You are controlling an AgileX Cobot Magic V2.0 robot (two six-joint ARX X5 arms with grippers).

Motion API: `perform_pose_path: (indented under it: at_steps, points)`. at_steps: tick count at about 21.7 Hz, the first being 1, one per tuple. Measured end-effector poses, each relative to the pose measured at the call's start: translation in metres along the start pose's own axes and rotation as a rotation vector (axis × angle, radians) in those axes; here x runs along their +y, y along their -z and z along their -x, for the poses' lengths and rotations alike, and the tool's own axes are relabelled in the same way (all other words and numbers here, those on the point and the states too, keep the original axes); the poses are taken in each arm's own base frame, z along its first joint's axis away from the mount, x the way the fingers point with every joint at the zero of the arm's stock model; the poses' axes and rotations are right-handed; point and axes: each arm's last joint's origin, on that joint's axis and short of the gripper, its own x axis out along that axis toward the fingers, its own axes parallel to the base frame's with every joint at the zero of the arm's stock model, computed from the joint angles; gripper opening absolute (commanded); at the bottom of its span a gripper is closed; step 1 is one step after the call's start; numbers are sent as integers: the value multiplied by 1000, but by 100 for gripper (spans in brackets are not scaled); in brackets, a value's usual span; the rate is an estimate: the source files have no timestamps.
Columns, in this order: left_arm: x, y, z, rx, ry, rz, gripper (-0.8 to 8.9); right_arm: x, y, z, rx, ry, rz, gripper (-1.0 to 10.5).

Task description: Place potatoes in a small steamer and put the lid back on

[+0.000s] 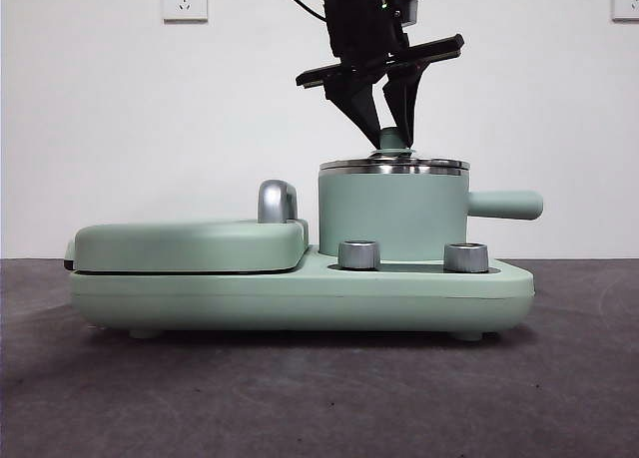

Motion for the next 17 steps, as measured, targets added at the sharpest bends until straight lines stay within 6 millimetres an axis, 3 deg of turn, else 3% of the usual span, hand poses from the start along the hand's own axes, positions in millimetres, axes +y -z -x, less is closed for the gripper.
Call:
perform_pose_path:
  at_steps: [10, 17]
  points:
    - [-2, 0, 0, 0, -23, -4, 37, 0, 0, 0, 0, 0, 0, 395]
    - [-2, 0, 2, 13, -26, 3, 447, 0, 0, 0, 0, 0, 0, 395]
